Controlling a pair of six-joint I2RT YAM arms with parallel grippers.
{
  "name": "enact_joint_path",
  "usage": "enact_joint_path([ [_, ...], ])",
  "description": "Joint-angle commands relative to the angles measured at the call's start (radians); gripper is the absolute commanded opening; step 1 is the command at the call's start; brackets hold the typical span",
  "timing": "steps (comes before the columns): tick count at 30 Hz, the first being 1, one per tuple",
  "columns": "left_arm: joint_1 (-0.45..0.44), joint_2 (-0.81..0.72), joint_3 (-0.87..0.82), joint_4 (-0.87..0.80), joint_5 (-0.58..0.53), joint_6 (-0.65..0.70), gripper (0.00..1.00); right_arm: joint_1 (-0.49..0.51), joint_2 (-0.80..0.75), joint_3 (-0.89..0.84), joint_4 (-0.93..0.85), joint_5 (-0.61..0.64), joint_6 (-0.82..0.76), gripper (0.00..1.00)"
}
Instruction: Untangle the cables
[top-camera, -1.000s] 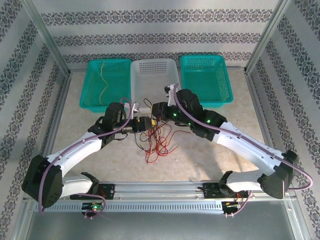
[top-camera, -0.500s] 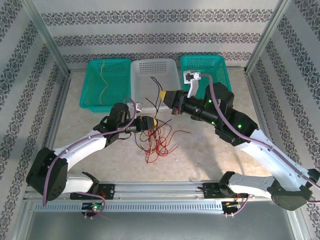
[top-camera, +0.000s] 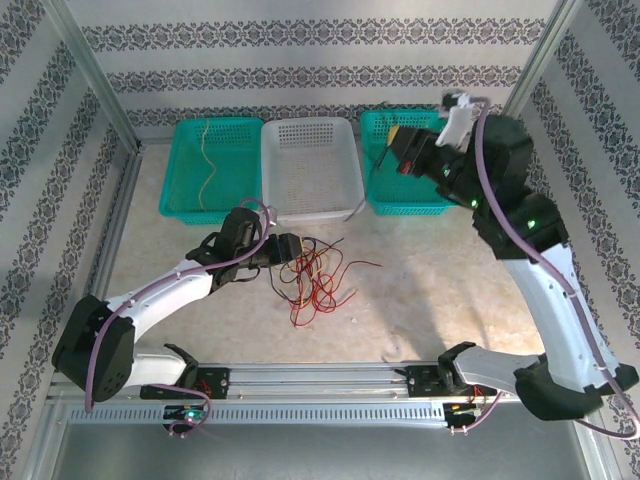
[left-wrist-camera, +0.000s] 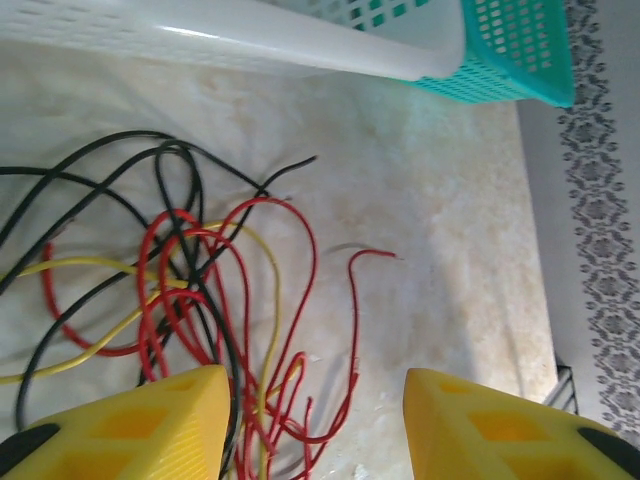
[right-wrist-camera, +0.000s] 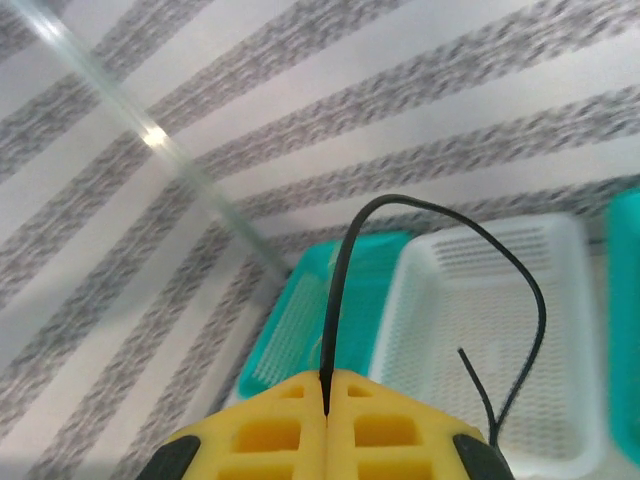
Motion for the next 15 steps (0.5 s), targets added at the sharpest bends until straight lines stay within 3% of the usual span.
enact_joint_path([
  [1,-0.012,-0.033,0.025,-0.066,-0.050,0.022,0.50,-0.140,0.094,0.070,-0.087,-0.082,-0.032,0.00],
  [6,-0.011,-0.019,0.012,-0.058,-0.084,-0.010,0.54,-0.275,0.290,0.173,-0.090,-0.121,-0.052,0.00],
  [15,0.016,0.236,0.225,0.052,-0.098,-0.016,0.54,-0.302,0.664,0.404,-0.164,-0.061,-0.157,0.01],
])
